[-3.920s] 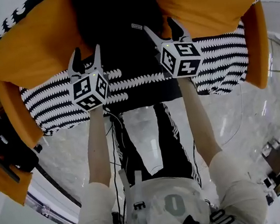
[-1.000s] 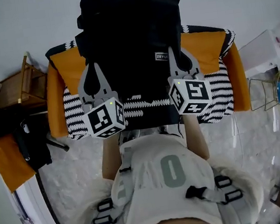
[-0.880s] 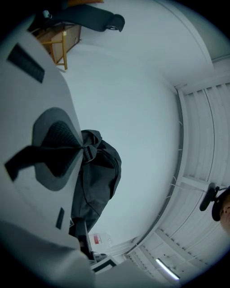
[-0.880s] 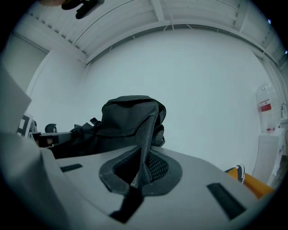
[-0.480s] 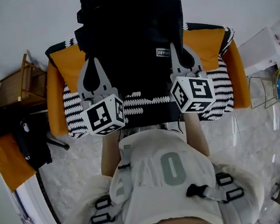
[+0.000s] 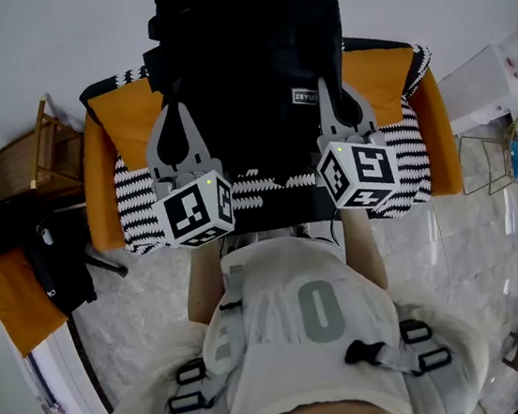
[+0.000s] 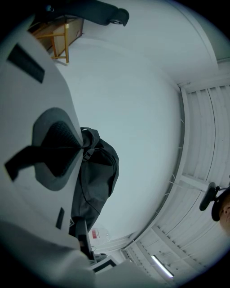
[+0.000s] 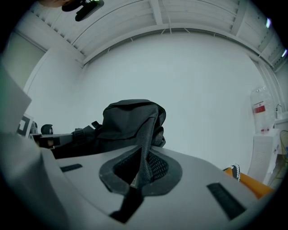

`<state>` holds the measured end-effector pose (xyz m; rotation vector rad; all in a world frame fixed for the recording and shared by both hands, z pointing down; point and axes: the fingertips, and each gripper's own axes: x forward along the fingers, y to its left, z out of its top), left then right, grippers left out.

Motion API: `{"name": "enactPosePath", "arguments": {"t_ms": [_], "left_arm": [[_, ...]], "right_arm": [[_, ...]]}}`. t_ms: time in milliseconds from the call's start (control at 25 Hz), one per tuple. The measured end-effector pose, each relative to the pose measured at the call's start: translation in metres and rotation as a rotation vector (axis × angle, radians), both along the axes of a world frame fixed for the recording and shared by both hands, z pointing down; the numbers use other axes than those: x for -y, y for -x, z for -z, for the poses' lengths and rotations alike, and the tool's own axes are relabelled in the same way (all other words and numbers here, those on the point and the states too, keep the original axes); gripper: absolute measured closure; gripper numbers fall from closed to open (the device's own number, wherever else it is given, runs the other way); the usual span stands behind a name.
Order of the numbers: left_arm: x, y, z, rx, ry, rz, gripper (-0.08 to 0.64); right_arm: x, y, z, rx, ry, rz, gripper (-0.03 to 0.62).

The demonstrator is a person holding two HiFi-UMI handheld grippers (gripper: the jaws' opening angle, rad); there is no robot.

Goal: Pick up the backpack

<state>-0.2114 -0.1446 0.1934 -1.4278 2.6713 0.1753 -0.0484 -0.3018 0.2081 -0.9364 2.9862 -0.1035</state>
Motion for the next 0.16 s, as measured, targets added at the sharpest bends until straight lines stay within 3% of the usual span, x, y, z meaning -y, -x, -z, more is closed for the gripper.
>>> {"name": "enactPosePath", "arguments": {"t_ms": [160], "left_arm": [[0.0048, -0.0019, 0.0012, 0.001, -0.007, -0.006, 0.532]], "right_arm": [[0.0040, -0.0026, 0.0017, 0.006, -0.005, -0.005, 0.578]]}}
